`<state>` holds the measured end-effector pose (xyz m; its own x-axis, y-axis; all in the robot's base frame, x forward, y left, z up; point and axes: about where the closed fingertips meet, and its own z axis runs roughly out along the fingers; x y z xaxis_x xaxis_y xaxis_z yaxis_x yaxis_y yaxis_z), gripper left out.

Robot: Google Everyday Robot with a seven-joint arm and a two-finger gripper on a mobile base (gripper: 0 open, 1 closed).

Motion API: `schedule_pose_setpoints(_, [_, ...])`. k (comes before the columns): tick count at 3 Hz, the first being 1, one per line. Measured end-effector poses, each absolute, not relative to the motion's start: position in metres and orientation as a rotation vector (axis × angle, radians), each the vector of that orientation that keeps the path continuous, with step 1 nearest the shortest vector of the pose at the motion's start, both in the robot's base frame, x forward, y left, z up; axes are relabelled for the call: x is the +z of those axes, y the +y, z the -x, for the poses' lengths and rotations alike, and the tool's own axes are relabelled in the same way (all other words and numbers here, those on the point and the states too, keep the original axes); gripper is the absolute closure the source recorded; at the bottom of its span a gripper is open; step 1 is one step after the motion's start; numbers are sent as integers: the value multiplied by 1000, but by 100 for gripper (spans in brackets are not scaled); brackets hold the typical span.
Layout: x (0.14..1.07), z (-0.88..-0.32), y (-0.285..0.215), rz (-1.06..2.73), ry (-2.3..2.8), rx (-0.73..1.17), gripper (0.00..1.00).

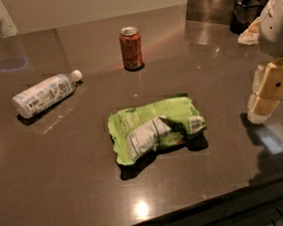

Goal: Move green rice chip bag near blue plastic bottle

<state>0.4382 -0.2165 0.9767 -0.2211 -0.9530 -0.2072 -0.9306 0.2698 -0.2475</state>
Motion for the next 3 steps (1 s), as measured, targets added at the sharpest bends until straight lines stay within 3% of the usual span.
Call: schedule_pose_setpoints(3, [956,-449,-191,1677,2205,24,0])
